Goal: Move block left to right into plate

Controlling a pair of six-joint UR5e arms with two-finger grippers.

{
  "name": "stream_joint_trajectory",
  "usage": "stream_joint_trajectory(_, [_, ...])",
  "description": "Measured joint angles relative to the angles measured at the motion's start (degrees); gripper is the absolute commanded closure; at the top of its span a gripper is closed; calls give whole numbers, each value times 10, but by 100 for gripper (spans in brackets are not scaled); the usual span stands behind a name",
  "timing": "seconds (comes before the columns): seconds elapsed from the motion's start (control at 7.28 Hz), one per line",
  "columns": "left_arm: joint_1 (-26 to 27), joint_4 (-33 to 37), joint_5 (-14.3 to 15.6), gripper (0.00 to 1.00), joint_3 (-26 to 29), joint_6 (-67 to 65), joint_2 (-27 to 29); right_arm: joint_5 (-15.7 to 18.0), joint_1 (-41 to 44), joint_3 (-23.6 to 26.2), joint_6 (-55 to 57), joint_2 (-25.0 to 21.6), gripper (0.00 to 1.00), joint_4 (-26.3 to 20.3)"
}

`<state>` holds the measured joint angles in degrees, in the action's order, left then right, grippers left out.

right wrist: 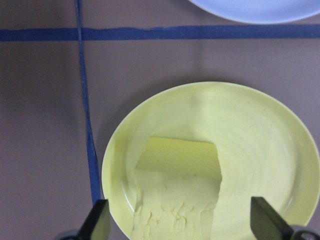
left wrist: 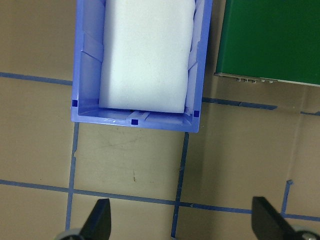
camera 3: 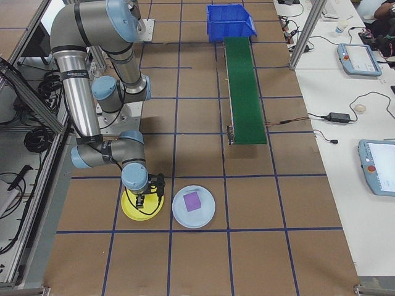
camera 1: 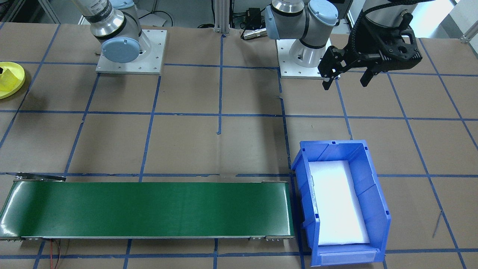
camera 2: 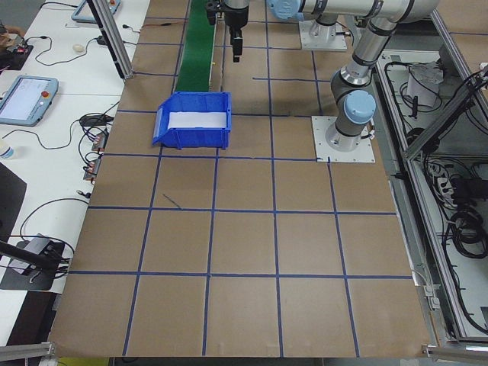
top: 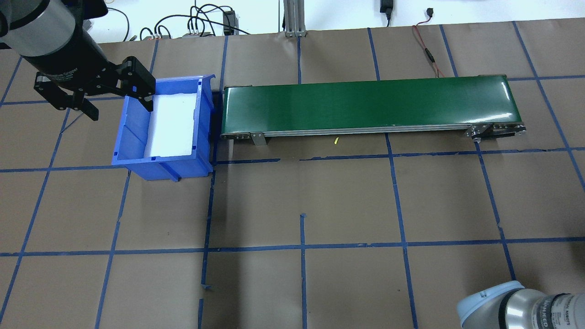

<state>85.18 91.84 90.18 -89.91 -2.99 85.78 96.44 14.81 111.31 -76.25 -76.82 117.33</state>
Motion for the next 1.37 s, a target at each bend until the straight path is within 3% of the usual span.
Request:
stream_joint_trajectory(0.27, [0,0,0,0,0,0,0,-4,98,-23,50,-50,0,-6])
stream_joint_trajectory(0.55, [0,0,0,0,0,0,0,-42,217,-43,136,-78,0,-21])
stream_joint_trajectory(0.82, [0,0,0,0,0,0,0,-83,354,-51,286,-86,0,-49])
stream_joint_trajectory(1.37, [0,0,0,0,0,0,0,-106,578,-53,562,-106,0,-104])
